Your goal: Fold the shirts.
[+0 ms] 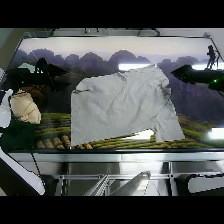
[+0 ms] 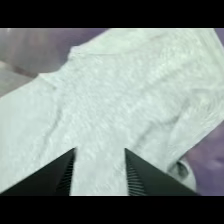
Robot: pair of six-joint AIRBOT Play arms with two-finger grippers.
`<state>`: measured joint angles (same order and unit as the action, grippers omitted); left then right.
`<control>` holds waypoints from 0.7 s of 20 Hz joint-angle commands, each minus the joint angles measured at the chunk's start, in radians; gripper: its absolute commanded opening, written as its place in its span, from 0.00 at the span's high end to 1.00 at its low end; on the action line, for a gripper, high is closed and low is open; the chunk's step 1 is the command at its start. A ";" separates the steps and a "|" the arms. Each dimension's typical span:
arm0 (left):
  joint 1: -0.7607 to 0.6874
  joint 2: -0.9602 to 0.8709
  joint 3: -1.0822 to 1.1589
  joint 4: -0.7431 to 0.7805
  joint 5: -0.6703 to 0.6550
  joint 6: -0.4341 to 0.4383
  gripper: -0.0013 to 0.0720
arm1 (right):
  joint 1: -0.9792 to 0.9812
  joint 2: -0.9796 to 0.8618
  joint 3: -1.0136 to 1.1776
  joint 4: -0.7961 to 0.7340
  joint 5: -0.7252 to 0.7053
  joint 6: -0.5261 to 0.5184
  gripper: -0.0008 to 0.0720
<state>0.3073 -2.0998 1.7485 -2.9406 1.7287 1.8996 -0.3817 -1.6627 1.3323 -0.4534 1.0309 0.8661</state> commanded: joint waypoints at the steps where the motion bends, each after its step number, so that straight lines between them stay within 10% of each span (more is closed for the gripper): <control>1: 0.044 -0.023 0.048 -0.005 0.100 -0.012 0.01 | -0.137 -0.001 0.003 -0.056 0.190 0.034 0.28; 7: 0.164 0.315 -0.351 0.299 0.029 0.082 0.01 | -0.270 0.002 -0.184 -0.418 0.313 0.028 0.30; 14: 0.324 0.569 -0.748 0.332 -0.031 0.142 0.01 | -0.159 -0.070 -0.267 -0.394 0.238 -0.023 0.30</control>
<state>0.5663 -1.6268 1.1389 -2.6366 1.7203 2.0064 -0.5831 -1.7039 1.0870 -0.8074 1.2903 0.8562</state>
